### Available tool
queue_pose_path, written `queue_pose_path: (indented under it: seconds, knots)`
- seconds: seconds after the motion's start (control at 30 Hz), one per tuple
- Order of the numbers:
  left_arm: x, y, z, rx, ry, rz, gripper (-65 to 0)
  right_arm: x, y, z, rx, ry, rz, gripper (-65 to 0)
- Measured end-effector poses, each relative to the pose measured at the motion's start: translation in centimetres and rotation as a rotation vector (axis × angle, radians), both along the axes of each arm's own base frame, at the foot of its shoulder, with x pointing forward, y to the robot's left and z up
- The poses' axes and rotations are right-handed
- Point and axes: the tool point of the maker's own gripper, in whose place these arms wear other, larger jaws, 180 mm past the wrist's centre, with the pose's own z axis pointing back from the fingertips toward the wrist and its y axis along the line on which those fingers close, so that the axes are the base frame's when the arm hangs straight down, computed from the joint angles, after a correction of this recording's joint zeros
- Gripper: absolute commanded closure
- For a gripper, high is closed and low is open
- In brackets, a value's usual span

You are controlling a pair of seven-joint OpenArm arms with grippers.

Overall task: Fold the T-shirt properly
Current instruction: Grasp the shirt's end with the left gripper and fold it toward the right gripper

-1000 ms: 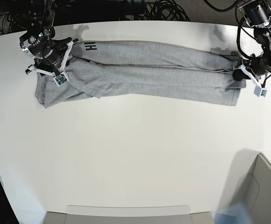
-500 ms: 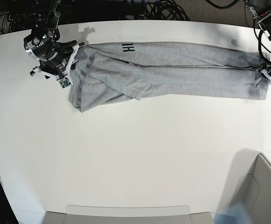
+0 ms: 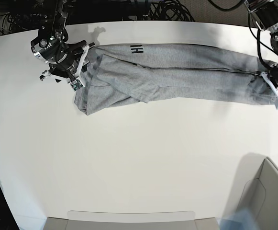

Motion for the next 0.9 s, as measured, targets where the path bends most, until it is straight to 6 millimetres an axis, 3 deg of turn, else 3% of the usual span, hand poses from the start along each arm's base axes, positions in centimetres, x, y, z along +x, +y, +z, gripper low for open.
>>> queue_pose_path:
  seconds: [0.3, 0.43, 0.6, 0.73, 0.9]
  knots:
    - [0.5, -4.6, 1.2, -0.003, -0.09, -0.059, 0.0, 0.3, -0.1, 0.2, -0.005, -0.009, 0.001, -25.4]
    - [1.6, -8.4, 0.5, -0.046, -0.093, -0.144, 0.0, 0.3, 0.0, 0.2, -0.003, -0.009, 0.001, -25.4]
    - [1.9, -11.6, -0.7, -0.082, -0.065, -0.226, 0.0, 0.3, 0.0, 0.2, -0.004, -0.009, 0.001, -25.4]
    - [1.6, -14.3, -0.3, -0.111, -0.09, -0.269, 0.0, 0.4, -0.1, 0.2, -0.004, -0.011, 0.001, -25.4]
    - [1.3, -15.6, 0.7, -0.114, -0.129, -0.281, 0.0, 0.3, -0.1, 0.2, -0.004, -0.009, 0.001, -25.4]
